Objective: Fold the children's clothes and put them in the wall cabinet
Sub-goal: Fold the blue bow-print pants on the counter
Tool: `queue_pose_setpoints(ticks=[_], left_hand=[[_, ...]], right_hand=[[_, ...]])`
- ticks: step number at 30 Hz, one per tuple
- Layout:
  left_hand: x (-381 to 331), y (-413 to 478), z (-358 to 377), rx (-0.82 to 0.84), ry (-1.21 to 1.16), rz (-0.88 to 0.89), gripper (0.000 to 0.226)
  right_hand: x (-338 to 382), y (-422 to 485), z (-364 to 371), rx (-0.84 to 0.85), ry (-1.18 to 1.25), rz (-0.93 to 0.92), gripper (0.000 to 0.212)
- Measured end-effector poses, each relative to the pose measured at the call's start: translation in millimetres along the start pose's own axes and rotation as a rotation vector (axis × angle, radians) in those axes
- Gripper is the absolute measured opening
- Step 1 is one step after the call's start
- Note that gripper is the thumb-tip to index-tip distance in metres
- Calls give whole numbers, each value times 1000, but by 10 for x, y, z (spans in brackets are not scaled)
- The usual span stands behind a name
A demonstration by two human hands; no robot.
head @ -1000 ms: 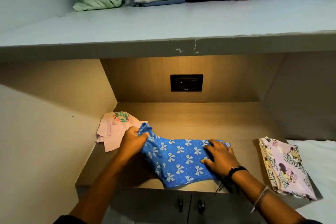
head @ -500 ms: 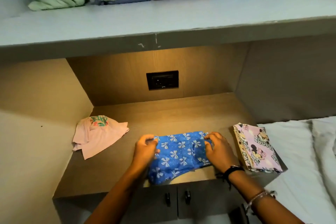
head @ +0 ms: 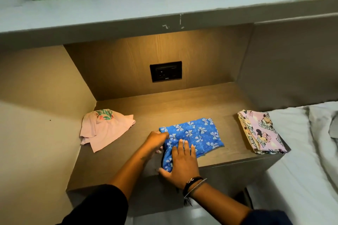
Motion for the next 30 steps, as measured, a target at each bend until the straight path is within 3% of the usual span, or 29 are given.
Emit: queue_pose_setpoints(ticks=[4,8,11,15,20,24,27,30], left_hand=[[-18,3,20,18,-95,50,10],[-198,-13,120,-60,-183,96,14],[-407,-11,295,-76,-167,139,19],[-677,28,612,-3,-63,210,20],[-740,81,807,151,-35,354,19],[-620,57,832,-70,-162,539,17],[-414,-4,885,-225,35,644,7],[-201,-24,1003,-267,378,715,25]], right_hand=[[-74,-20,-88,-77,249,-28,47],[-298,-58,-309,-122,860,127,17],[-501,-42,-404,-182,1353,359,15],[-728,18,-469,-126,1970,513,24],[-1043,91,-531,-68,2180,622,30],[-1148,89,-450,-73,2292,647,33],[-1187,129,-469,-22,2306,600,37],[-1221,151,-435,-19,2249,658,38]])
Point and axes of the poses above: each hand's wrist, its own y-axis towards the middle knuckle, its own z-axis out of the palm, x = y × z, the point moved 1 cm from there along y, towards the middle knuckle, and after that the axes turned 1 degree about y, right-handed, at the moved point
